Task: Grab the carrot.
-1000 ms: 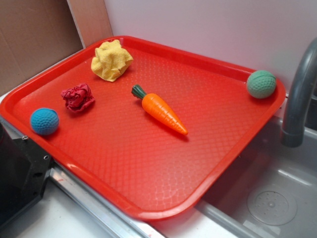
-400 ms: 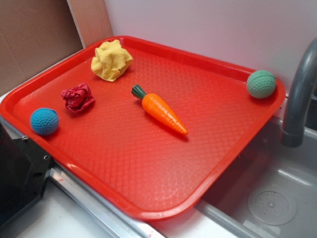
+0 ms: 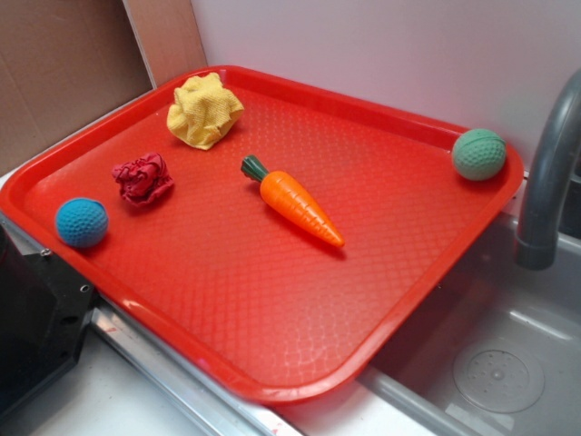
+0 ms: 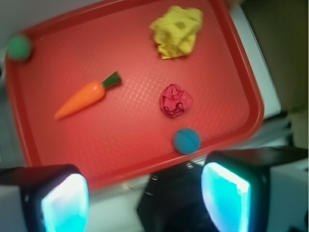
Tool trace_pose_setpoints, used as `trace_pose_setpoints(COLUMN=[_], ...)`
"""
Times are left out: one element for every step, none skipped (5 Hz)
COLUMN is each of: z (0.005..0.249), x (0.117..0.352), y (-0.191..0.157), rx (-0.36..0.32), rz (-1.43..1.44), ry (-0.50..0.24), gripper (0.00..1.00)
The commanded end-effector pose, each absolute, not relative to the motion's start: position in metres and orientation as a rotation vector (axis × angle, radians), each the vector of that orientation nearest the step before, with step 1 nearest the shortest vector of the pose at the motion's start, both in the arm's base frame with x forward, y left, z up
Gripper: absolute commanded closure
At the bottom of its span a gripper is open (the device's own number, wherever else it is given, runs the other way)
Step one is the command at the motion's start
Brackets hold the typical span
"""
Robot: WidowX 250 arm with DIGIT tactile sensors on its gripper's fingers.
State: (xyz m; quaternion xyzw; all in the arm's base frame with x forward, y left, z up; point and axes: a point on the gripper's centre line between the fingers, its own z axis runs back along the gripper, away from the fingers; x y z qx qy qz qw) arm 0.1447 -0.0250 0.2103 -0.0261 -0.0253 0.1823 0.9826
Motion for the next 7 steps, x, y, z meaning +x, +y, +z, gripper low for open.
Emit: trace_pose_setpoints(z=[0.171, 0.156, 0.126, 0.099, 0.085, 0.062, 0.051], x=[0.192, 0.197, 0.199, 0.201, 0.208, 0.222, 0.231], y=[-0.040, -0.048, -0.068, -0.086, -0.093, -0.093, -0.092], rx=[-0.104, -0.143, -0.141, -0.127, -0.129, -0.106, -0.086], rz=[0.723, 0.869, 0.965, 0.987, 1.006, 1.031, 1.047], ry=[-0.014, -0.026, -0.021, -0.043, -0.047, -0.041, -0.055], gripper=[0.00, 0.00, 0.00, 0.00, 0.00, 0.00, 0.00])
